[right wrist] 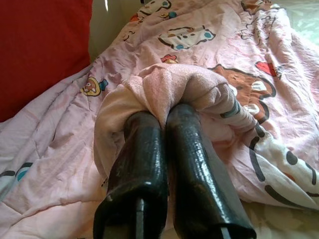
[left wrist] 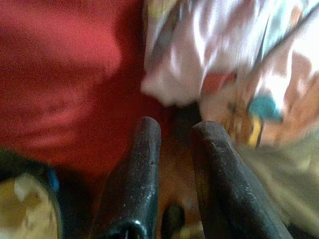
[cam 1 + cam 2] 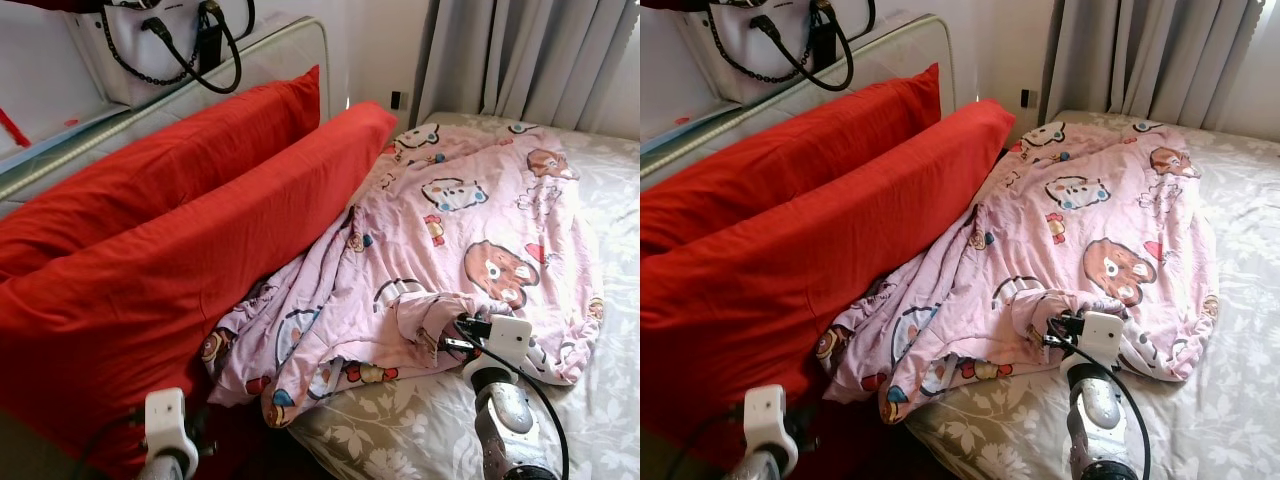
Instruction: Clean up the room
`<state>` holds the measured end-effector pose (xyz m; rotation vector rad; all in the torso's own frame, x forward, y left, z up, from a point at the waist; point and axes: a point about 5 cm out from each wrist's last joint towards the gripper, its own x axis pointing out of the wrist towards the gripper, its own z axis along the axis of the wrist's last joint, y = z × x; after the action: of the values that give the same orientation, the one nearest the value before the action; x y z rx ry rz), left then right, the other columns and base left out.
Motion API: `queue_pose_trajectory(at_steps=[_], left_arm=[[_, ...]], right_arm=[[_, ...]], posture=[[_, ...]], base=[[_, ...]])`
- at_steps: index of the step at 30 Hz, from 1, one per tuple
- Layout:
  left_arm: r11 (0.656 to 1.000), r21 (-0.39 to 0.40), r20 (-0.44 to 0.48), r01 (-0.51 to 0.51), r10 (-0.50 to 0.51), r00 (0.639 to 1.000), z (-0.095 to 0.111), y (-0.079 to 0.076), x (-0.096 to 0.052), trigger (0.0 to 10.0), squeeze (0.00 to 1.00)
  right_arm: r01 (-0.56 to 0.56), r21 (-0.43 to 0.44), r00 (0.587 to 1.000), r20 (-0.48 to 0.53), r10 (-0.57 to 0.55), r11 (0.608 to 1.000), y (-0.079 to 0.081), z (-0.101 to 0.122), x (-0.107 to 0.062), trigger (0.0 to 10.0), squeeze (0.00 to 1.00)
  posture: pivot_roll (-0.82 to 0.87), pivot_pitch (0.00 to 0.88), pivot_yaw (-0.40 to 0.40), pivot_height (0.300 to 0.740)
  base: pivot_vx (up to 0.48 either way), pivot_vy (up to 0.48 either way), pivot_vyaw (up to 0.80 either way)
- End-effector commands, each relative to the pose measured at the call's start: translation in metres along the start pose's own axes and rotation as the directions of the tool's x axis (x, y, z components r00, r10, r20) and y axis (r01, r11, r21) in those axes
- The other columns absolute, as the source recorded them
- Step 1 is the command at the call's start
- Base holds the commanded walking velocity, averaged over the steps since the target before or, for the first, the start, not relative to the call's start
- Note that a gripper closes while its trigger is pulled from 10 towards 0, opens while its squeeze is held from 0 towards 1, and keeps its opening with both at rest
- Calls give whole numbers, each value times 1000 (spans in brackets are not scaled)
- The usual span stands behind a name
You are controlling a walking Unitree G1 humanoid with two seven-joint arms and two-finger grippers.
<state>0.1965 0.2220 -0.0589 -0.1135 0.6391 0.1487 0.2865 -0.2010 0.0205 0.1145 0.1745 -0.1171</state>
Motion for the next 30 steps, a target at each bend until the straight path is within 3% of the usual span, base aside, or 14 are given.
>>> queue_pose_trajectory(at_steps=[1, 10, 30], left_arm=[[1000, 7, -67, -19, 20, 998, -14, 4, -5, 10000, 0], [1000, 5, -171, -18, 19, 985, -37, -1, -11, 10000, 0], [1000, -3, -219, -13, 12, 976, -50, 2, -18, 10000, 0]], right_arm=[[-1, 9, 1000, 6, 1, 1000, 2, 1, 1, 10000, 0], [4, 7, 1000, -4, -4, 1000, 3, -1, 0, 10000, 0], [0, 22, 1000, -10, 0, 1000, 9, -4, -1, 10000, 0]], posture=[[38, 0, 51, 740], [45, 0, 46, 740], [59, 0, 54, 740]], base=[[0, 0, 0], [0, 0, 0], [0, 0, 0]])
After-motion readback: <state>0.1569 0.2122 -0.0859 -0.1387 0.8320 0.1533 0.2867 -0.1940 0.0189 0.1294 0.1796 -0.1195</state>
